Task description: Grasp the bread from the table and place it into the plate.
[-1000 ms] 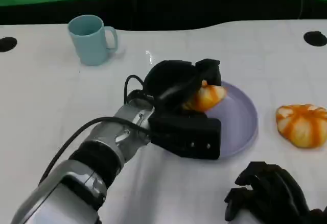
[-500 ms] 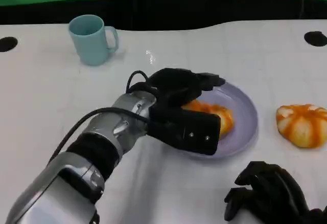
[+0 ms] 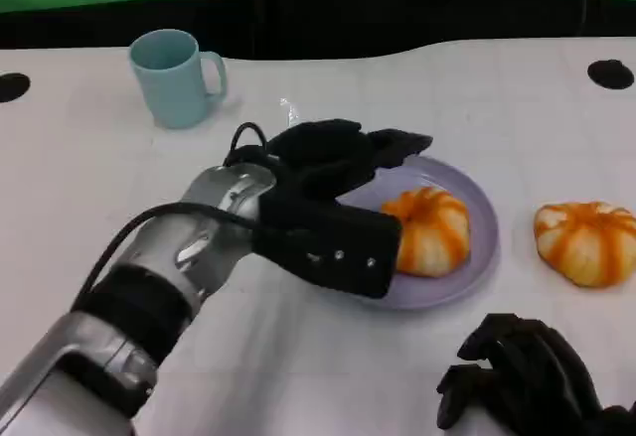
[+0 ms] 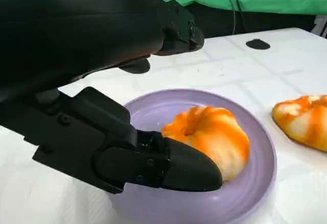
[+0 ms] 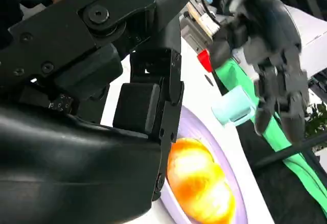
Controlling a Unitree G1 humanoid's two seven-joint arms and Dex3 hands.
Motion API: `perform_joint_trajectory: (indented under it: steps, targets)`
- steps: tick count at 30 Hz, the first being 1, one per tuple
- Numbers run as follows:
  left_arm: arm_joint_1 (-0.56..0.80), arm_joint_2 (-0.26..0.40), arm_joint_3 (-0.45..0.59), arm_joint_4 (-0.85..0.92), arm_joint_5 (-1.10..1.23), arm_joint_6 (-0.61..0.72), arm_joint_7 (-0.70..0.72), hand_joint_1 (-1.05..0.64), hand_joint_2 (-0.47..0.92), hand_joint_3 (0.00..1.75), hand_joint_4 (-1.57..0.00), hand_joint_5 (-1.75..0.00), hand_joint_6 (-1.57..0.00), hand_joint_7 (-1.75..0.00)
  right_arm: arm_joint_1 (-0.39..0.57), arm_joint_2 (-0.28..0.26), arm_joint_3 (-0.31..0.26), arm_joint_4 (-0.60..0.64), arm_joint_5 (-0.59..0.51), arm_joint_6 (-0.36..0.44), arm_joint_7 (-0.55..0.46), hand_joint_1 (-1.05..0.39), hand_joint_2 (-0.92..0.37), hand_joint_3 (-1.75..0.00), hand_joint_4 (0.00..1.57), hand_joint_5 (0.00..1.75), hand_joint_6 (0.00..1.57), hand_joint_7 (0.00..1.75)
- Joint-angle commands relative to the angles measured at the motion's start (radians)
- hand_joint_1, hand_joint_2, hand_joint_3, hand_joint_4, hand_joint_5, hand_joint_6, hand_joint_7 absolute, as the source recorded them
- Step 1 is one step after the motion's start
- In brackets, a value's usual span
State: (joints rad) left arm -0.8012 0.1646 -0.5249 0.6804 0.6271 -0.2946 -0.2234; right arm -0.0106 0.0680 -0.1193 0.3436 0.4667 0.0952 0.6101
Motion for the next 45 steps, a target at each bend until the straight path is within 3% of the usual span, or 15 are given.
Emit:
perform_joint_trajectory:
  steps: [1, 6, 12, 13, 14, 16, 19, 20, 22, 25, 30, 45]
  targets:
    - [0.088, 0.074, 0.07, -0.127, -0.104, -0.011, -0.086, -1.03, 0.92, 0.31, -0.11, -0.42, -0.11, -0.03, -0.001, -0.006, -0.004, -0.004, 0.008, 0.006, 0.001, -1.03, -0.73, 0.0, 1.57, 0.73, 1.57, 0.36]
    - [0.184, 0.113, 0.143, -0.222, -0.216, -0.038, -0.123, -0.97, 0.92, 0.3, -0.18, -0.42, -0.15, -0.04, 0.0, -0.008, -0.002, -0.011, 0.001, 0.008, -0.004, -1.04, -0.73, 0.0, 1.57, 0.74, 1.57, 0.37]
    - [0.319, 0.089, 0.253, -0.268, -0.367, -0.121, -0.078, -0.82, 0.92, 0.28, -0.44, -0.31, -0.37, -0.05, -0.001, -0.006, -0.005, -0.004, 0.003, 0.006, -0.002, -1.04, -0.73, 0.0, 1.57, 0.74, 1.57, 0.38]
    - [0.347, 0.073, 0.277, -0.271, -0.402, -0.138, -0.067, -0.71, 0.92, 0.26, -0.66, -0.45, -0.6, -0.13, 0.0, -0.005, -0.004, -0.007, 0.002, 0.007, -0.005, -1.04, -0.73, 0.0, 1.57, 0.74, 1.57, 0.38]
    - [0.387, 0.052, 0.306, -0.268, -0.458, -0.171, -0.062, -0.67, 0.92, 0.25, -0.73, -0.51, -0.68, -0.15, 0.002, -0.004, -0.004, -0.012, 0.002, 0.011, -0.01, -1.04, -0.73, 0.0, 1.57, 0.74, 1.57, 0.38]
    - [0.434, 0.029, 0.339, -0.264, -0.523, -0.21, -0.063, -0.57, 0.92, 0.28, -0.72, -1.22, -0.87, -0.24, 0.004, -0.004, -0.004, -0.017, 0.004, 0.017, -0.014, -1.04, -0.72, 0.0, 1.57, 0.75, 1.57, 0.38]
    - [0.486, 0.008, 0.368, -0.282, -0.604, -0.196, -0.095, -0.55, 0.92, 0.29, -0.7, -1.43, -0.91, -0.27, 0.006, -0.005, -0.003, -0.02, 0.003, 0.018, -0.013, -1.04, -0.72, 0.0, 1.57, 0.75, 1.57, 0.38]
    - [0.516, -0.002, 0.382, -0.3, -0.654, -0.173, -0.116, -0.6, 0.92, 0.31, -0.63, -1.61, -0.79, -0.76, 0.007, -0.006, -0.002, -0.022, 0.001, 0.016, -0.012, -1.04, -0.73, 0.0, 1.57, 0.75, 1.57, 0.38]
    - [0.578, -0.013, 0.402, -0.338, -0.733, -0.148, -0.154, -0.64, 0.92, 0.34, -0.6, -1.72, -0.62, -1.24, 0.008, -0.007, -0.003, -0.023, 0.004, 0.015, -0.007, -1.04, -0.73, 0.0, 1.57, 0.75, 1.57, 0.37]
    - [0.634, -0.03, 0.423, -0.369, -0.814, -0.12, -0.198, -0.67, 0.92, 0.38, -0.63, -1.74, -0.55, -1.51, 0.008, -0.009, -0.003, -0.024, 0.005, 0.016, -0.005, -1.03, -0.73, 0.0, 1.57, 0.74, 1.57, 0.36]
    - [0.727, -0.085, 0.465, -0.381, -0.97, -0.073, -0.289, -0.65, 0.92, 0.44, -0.71, -1.75, -0.53, -1.71, 0.013, -0.01, -0.005, -0.033, 0.01, 0.026, -0.005, -1.04, -0.72, 0.0, 1.57, 0.73, 1.57, 0.35]
    - [0.862, -0.107, 0.549, -0.488, -1.24, 0.276, -0.486, -0.68, 0.92, 0.26, -0.89, -1.75, -0.67, -1.75, 0.034, -0.013, -0.008, -0.076, 0.015, 0.051, -0.014, -1.02, -0.73, 0.0, 1.57, 0.73, 1.57, 0.35]
